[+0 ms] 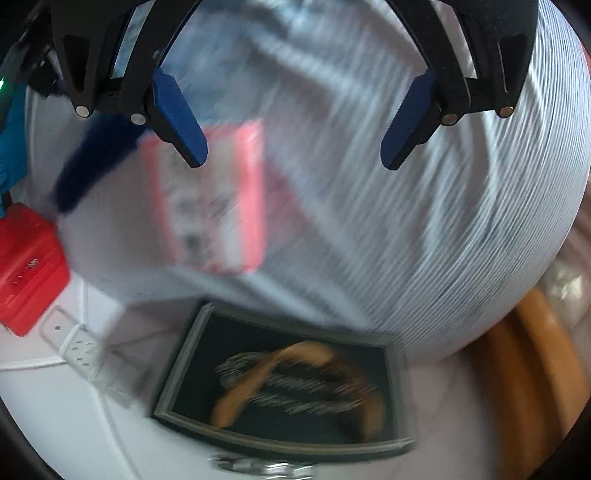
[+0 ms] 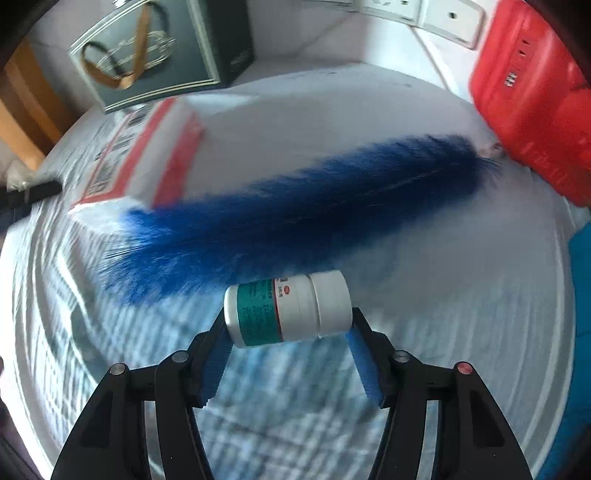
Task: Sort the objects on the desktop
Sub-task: 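Grasp another pink tissue pack with the left gripper while the right grasps a white pill bottle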
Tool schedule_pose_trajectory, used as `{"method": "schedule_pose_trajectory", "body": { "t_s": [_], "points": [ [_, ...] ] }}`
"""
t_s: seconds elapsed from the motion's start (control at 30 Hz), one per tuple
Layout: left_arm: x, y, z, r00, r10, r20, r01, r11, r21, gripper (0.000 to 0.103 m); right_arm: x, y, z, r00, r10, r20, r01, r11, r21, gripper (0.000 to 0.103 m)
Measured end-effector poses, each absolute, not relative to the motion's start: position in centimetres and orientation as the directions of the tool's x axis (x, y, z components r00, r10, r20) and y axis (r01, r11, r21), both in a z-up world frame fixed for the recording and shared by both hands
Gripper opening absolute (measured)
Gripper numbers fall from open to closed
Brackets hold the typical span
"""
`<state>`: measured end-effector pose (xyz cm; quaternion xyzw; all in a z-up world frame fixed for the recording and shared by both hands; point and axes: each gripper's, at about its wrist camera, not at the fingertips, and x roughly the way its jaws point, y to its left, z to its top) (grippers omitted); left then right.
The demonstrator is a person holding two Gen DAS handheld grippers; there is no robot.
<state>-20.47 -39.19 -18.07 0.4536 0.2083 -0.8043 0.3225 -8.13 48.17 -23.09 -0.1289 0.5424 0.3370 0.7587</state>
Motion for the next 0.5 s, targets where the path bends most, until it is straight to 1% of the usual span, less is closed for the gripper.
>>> {"method": "schedule_pose_trajectory", "body": {
  "t_s": [0.1, 0.17, 0.2, 0.27, 0.3, 0.33, 0.37, 0.4, 0.43, 0.5],
  "points": [
    [-24.6, -38.8, -18.6, -0.338, -0.31, -0.889, 0.674, -0.739, 0.002, 0.096, -6.8, 46.8, -23.2, 0.206, 0.356, -0.911, -0.634, 0.758, 0.153, 0.06],
    [-27.0, -38.4, -20.1, -0.281, -0.284, -0.917, 0.652, -0.758, 0.034, 0.096, -6.1, 46.1, -23.5, 0.209, 0.349, -0.913, -0.624, 0.767, 0.15, 0.06],
    [-27.6, -38.4, -20.7, -0.274, -0.265, -0.925, 0.645, -0.763, 0.028, 0.099, -5.8, 46.0, -23.5, 0.211, 0.345, -0.914, -0.622, 0.769, 0.147, 0.06],
    [-28.5, -38.7, -21.5, -0.27, -0.22, -0.938, 0.643, -0.766, -0.005, 0.099, -5.4, 45.6, -23.7, 0.208, 0.343, -0.916, -0.619, 0.771, 0.148, 0.061],
    [-29.0, -38.8, -21.9, -0.243, -0.224, -0.944, 0.645, -0.764, 0.015, 0.098, -5.2, 45.4, -23.8, 0.202, 0.346, -0.916, -0.618, 0.771, 0.155, 0.062],
    [-29.5, -38.9, -22.7, -0.197, -0.241, -0.951, 0.643, -0.764, 0.06, 0.098, -5.2, 45.3, -23.8, 0.199, 0.347, -0.917, -0.617, 0.771, 0.158, 0.064],
    [-29.7, -38.9, -23.4, -0.178, -0.238, -0.955, 0.638, -0.766, 0.072, 0.098, -5.2, 45.2, -23.8, 0.198, 0.349, -0.916, -0.614, 0.773, 0.162, 0.07],
    [-29.7, -39.0, -23.8, -0.167, -0.23, -0.959, 0.636, -0.768, 0.073, 0.095, -5.5, 45.1, -23.7, 0.196, 0.355, -0.914, -0.61, 0.774, 0.17, 0.074],
    [-29.5, -39.0, -24.3, -0.163, -0.212, -0.963, 0.635, -0.77, 0.062, 0.092, -5.6, 45.0, -23.6, 0.195, 0.359, -0.913, -0.608, 0.774, 0.175, 0.075],
    [-28.3, -39.0, -24.3, -0.183, -0.212, -0.96, 0.646, -0.762, 0.046, 0.091, -5.5, 44.7, -23.4, 0.196, 0.362, -0.911, -0.615, 0.769, 0.173, 0.075]
  ]
}}
